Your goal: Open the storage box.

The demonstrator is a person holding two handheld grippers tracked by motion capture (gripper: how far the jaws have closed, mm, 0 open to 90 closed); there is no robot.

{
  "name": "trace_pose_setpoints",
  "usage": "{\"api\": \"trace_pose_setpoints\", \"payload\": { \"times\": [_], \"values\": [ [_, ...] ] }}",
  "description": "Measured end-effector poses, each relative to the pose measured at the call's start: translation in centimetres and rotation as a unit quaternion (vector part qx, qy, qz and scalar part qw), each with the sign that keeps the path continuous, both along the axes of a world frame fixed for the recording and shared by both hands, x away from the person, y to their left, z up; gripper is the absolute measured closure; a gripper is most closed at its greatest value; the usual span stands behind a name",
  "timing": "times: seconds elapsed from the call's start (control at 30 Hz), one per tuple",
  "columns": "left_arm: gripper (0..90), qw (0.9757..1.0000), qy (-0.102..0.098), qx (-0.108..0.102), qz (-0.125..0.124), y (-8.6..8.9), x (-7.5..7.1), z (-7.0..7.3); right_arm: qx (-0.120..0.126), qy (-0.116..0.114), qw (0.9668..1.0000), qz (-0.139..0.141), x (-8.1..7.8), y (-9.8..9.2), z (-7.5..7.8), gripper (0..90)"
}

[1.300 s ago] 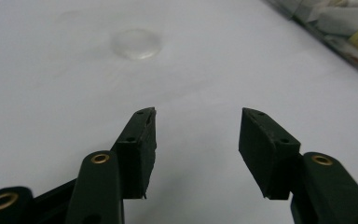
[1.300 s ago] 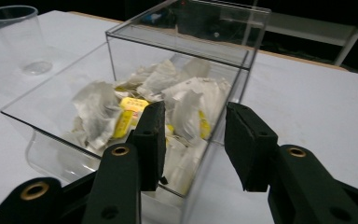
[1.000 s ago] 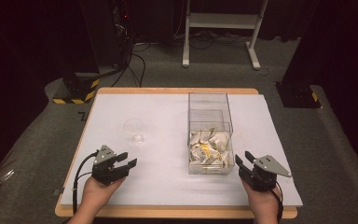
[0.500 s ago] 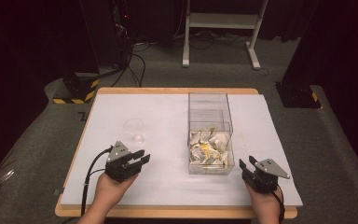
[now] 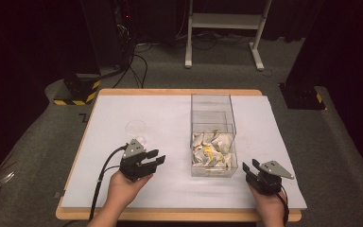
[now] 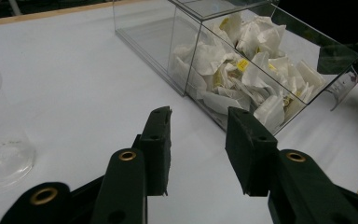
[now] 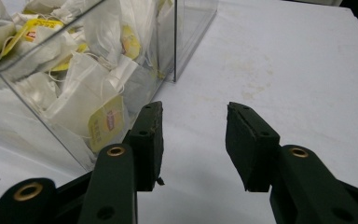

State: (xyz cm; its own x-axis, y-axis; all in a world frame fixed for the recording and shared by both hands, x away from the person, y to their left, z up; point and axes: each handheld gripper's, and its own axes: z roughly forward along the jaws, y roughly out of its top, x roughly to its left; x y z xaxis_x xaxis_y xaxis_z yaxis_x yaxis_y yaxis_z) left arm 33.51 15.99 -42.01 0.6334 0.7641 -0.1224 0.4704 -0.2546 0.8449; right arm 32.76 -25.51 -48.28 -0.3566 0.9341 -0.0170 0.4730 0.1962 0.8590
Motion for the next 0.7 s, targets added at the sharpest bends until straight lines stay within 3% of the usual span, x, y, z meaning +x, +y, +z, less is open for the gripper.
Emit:
{"api": "trace_pose_setpoints", "payload": {
  "times": [0.13, 0.3, 0.43, 0.7],
  "values": [
    [57.7, 0.9997, -0.022, 0.008, 0.003, -0.9, -0.3, 0.4, 0.001, 0.006, 1.0000, -0.003, 0.1, -0.4, -0.3, 56.4],
    [60.5, 0.9995, -0.028, 0.010, -0.012, -1.8, -0.3, 0.9, 0.007, 0.007, 0.9999, -0.004, 0.1, -0.8, -0.3, 56.1],
    [55.3, 0.9993, -0.035, 0.008, -0.009, -2.3, -0.1, 1.5, 0.013, 0.012, 0.9998, -0.006, 0.1, -1.1, -0.4, 56.1],
    [57.5, 0.9985, -0.049, 0.019, -0.016, -3.6, 0.0, 2.4, 0.016, 0.015, 0.9997, -0.006, 0.1, -1.3, -0.6, 56.0]
  ]
}}
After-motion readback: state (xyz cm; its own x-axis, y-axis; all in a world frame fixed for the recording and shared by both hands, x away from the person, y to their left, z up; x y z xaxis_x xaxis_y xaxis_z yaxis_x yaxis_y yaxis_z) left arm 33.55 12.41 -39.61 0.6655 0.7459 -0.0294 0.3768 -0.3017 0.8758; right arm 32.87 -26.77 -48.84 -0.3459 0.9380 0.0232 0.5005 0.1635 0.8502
